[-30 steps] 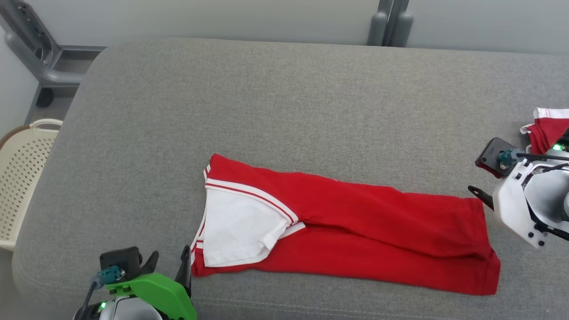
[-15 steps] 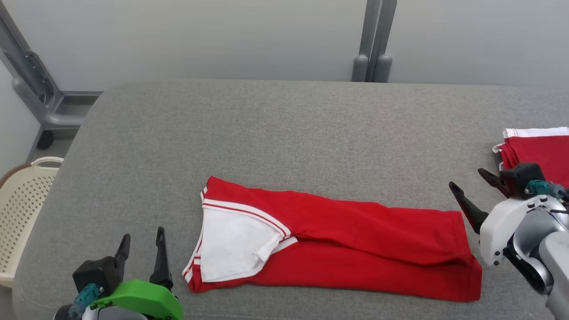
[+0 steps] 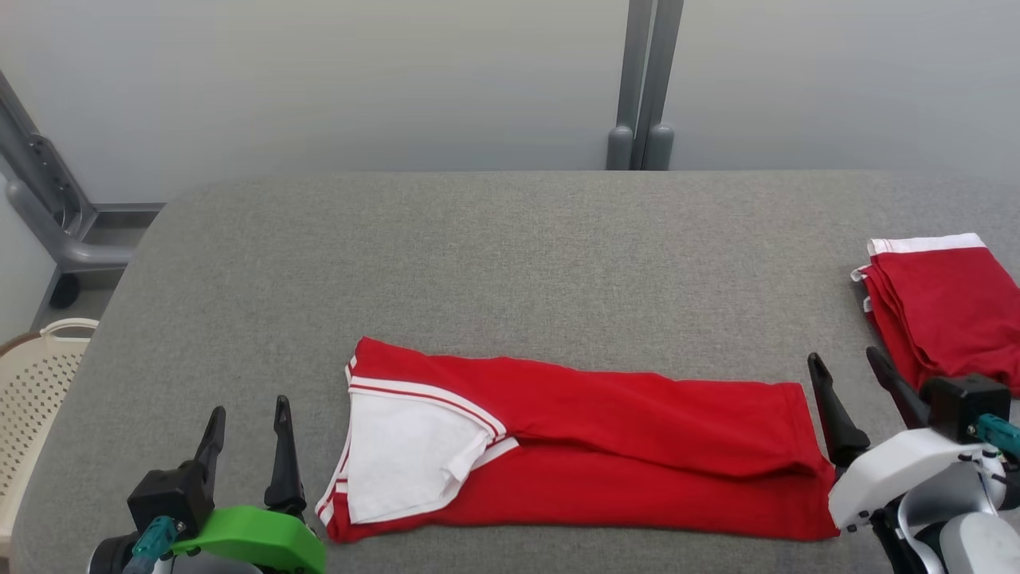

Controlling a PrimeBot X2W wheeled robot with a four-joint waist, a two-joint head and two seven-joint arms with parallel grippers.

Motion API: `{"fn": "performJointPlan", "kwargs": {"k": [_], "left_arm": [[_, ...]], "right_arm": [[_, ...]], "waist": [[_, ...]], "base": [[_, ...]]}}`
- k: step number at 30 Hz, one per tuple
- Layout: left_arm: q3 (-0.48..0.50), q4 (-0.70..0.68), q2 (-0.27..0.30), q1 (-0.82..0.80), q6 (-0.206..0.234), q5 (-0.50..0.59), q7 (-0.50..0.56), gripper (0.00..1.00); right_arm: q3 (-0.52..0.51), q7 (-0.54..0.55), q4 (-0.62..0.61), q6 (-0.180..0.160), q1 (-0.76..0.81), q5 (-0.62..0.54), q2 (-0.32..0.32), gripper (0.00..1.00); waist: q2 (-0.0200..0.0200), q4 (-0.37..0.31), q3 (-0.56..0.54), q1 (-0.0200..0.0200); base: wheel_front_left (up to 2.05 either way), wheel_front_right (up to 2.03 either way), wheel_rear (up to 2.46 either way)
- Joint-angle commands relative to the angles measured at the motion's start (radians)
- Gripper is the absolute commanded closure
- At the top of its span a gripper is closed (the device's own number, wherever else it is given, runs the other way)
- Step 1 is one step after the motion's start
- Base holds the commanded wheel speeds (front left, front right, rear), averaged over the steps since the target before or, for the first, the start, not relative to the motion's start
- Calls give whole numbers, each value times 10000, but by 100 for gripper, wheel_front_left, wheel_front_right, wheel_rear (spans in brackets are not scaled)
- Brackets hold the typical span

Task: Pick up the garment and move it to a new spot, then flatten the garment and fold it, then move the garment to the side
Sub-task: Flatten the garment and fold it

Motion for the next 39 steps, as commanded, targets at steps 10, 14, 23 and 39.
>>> {"fn": "performJointPlan", "kwargs": {"k": [10,14,23,39], "left_arm": [[334,234,-80,260,-358,661,-90,0],[286,584,130,327,-688,982,-94,0],[688,798,7,559,-851,897,-88,0],[866,752,-210,440,-1004,1064,-90,0]], "right_arm": [[-620,-459,-296,-10,836,-289,1180,0],[-470,-578,-63,-10,924,-237,1426,0],[-96,-706,401,-10,933,-99,1616,0],[-432,152,395,-10,637,-626,1634,0]], "waist": [[-1,-225,-100,0],[-1,-317,-127,0],[-1,-367,-144,0],[-1,-425,37,0]], "base": [[0,0,0],[0,0,0],[0,0,0],[0,0,0]]}}
